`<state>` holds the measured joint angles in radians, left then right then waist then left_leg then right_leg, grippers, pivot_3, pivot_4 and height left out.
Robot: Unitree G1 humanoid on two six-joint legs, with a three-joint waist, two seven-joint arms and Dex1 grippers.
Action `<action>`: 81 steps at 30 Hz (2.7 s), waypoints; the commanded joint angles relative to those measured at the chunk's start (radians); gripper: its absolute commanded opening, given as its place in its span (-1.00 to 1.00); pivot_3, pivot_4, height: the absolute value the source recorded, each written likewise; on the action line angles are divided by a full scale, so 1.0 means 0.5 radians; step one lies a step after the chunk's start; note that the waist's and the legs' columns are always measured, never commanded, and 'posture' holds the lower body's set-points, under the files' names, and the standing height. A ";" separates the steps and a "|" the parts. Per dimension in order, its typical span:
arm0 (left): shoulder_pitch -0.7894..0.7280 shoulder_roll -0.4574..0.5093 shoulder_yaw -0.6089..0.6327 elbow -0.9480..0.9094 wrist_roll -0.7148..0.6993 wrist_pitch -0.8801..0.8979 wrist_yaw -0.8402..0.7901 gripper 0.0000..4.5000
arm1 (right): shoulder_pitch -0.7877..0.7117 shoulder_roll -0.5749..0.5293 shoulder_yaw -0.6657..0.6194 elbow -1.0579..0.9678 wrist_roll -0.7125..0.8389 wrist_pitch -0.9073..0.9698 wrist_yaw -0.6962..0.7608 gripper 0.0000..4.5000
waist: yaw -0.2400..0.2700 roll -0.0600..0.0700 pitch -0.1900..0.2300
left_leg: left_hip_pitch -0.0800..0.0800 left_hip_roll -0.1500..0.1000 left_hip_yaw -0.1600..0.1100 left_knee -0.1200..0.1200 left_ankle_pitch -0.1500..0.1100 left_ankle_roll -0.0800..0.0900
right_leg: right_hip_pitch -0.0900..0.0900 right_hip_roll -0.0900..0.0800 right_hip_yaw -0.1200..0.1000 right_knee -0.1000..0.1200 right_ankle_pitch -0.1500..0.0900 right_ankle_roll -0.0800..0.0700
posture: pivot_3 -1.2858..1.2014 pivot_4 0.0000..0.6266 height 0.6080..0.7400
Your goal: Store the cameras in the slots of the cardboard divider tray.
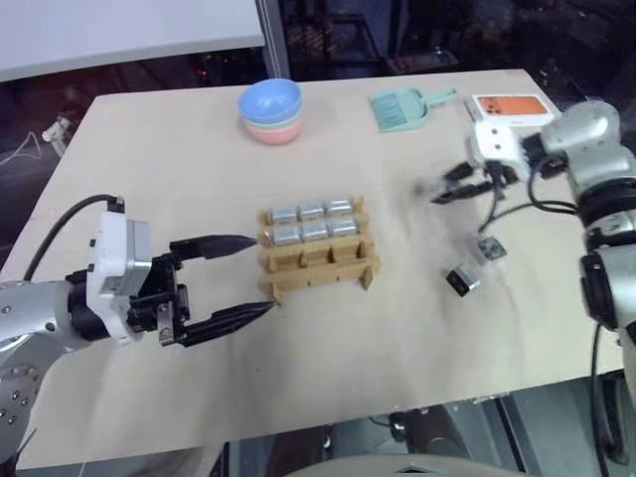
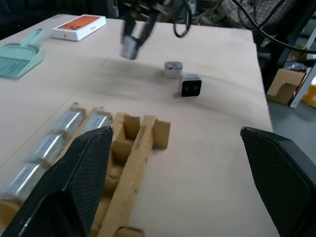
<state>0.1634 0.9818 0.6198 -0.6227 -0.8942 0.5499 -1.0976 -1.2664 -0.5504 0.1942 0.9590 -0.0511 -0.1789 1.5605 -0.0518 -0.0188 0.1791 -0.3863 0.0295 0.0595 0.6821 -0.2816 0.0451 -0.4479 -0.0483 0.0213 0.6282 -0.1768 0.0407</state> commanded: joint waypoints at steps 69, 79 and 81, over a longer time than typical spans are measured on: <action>0.081 0.017 0.191 0.929 0.537 -0.553 -0.611 0.91 | 0.654 1.072 0.191 -0.576 0.333 0.292 -0.787 0.57 | 0.016 -0.003 -0.002 | -0.015 0.004 -0.021 0.001 0.003 -0.009 | -0.005 -0.002 -0.024 -0.002 -0.001 -0.007 | 0.03 -0.52 1.00; 0.058 0.011 0.134 0.955 0.529 -0.574 -0.638 0.91 | 0.767 0.640 0.017 -1.512 0.659 0.995 -0.659 0.83 | 0.028 -0.002 -0.001 | -0.019 0.004 -0.024 0.001 0.002 -0.007 | -0.006 -0.003 -0.028 -0.004 0.000 -0.004 | 0.03 -0.52 1.00; 0.034 0.018 0.100 0.949 0.528 -0.559 -0.627 0.91 | 0.815 0.411 -0.071 -1.764 0.776 1.229 -0.607 0.83 | 0.043 -0.002 -0.001 | -0.020 0.003 -0.024 0.001 0.002 -0.007 | -0.005 -0.005 -0.031 -0.005 0.000 -0.004 | 0.03 -0.52 1.00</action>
<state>0.1871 0.9860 0.6639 -0.1387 -0.6211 0.2758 -1.4124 -0.8597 -0.3028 0.2148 0.1774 0.2825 0.3583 1.2350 -0.0304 -0.0197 0.1785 -0.3970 0.0305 0.0478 0.6827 -0.2806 0.0417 -0.4504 -0.0518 0.0047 0.6256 -0.1770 0.0381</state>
